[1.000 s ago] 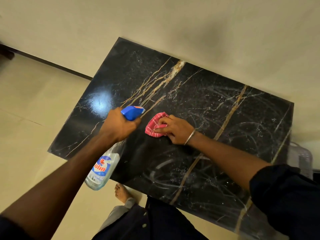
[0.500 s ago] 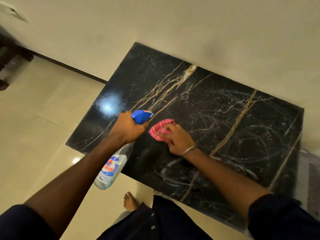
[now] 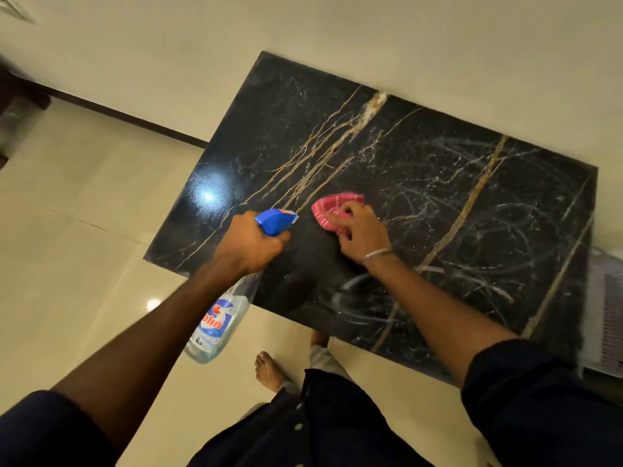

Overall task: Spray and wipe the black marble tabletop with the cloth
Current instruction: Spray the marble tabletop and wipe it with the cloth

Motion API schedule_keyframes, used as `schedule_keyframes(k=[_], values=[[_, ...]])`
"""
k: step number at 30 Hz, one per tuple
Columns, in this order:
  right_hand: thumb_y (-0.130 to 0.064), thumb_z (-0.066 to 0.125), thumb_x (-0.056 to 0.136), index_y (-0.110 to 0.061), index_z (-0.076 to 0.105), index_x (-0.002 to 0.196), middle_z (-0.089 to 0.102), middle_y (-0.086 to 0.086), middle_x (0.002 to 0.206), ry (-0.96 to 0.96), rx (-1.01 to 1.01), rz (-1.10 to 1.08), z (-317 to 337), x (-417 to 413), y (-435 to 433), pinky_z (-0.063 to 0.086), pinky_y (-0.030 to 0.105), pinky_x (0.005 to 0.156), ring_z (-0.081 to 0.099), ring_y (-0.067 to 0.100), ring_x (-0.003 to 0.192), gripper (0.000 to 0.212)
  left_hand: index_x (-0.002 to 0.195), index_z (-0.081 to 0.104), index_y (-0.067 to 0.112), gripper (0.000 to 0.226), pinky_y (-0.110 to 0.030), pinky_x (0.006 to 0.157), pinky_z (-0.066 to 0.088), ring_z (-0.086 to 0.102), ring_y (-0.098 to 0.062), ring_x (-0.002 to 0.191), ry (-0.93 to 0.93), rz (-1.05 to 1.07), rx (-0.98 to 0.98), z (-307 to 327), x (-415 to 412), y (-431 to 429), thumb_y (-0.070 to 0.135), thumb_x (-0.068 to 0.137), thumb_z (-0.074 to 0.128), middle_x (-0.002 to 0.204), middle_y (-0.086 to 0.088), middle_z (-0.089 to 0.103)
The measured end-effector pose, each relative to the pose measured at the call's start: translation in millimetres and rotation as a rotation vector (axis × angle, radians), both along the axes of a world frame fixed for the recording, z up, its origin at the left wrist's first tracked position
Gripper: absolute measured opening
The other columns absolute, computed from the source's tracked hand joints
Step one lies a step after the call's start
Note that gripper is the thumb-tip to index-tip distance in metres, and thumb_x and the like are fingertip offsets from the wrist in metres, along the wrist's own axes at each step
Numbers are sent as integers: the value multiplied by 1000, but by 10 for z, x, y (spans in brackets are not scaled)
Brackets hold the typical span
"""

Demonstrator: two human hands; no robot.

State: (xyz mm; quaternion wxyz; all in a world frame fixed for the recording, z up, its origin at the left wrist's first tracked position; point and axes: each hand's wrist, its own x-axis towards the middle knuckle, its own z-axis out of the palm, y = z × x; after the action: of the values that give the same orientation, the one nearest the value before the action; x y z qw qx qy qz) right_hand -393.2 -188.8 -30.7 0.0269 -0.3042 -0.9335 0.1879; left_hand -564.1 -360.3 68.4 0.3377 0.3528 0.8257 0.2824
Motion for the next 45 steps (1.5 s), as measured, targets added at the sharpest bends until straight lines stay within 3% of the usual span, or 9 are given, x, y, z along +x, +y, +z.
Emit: schedule_keyframes(k=[5,9,11,17,21,26,32,38,45], values=[[-17,69,72,-28,67,121,54,8,129,62,-67,415,-123,319,-1071,52,41,94,50,34,118,50,87,58,9,16,-21,52,41,54,-15,56,-8,-4,-9,20,52,-28,22,84,66,64,-5,54],[-24,70,75,-32,67,121,56,6,126,9,39,797,-106,387,-963,50,42,99,47,28,119,48,81,56,11,14,-20,52,40,52,-15,53,-5,-27,5,109,73,2,20,84,66,62,-5,53],[-23,71,77,-34,64,124,54,6,130,-20,30,747,-90,329,-710,52,40,93,50,30,115,49,78,54,14,14,-20,51,40,51,-14,52,-13,-33,12,158,83,3,19,85,65,61,-4,51],[-16,68,79,-27,64,125,52,13,131,-41,-10,160,62,99,-533,55,47,82,51,33,110,47,84,54,13,14,-22,53,43,54,-16,57,-38,-46,13,160,161,-68,21,86,66,63,-3,52],[-20,72,74,-33,66,121,55,9,132,-8,-4,452,-29,325,-998,52,46,95,52,36,119,49,89,58,8,17,-26,57,46,55,-18,58,-43,-39,-17,79,181,-98,22,83,67,64,-5,55],[-33,64,81,-37,67,119,57,3,127,-57,26,731,29,728,-1018,52,36,84,46,25,112,38,90,58,8,17,-21,52,42,55,-16,58,-45,-58,-26,94,217,-9,22,85,66,66,-5,55],[-22,76,72,-34,67,121,57,8,130,-91,15,326,140,706,-701,57,44,81,56,32,109,51,88,56,11,14,-16,50,39,53,-10,55,-8,-151,-12,186,367,138,20,86,66,65,-2,53],[-26,82,60,-31,72,114,66,9,119,-6,17,568,67,915,-1183,53,45,95,60,31,115,55,85,58,9,14,-15,49,40,51,-10,52,22,-198,75,261,468,269,20,84,67,62,-1,52],[-29,80,65,-30,69,119,64,7,120,1,36,598,43,935,-1156,51,41,97,48,25,117,55,75,58,12,14,-9,44,37,48,-5,45,20,-213,130,327,514,444,17,83,68,56,2,49]])
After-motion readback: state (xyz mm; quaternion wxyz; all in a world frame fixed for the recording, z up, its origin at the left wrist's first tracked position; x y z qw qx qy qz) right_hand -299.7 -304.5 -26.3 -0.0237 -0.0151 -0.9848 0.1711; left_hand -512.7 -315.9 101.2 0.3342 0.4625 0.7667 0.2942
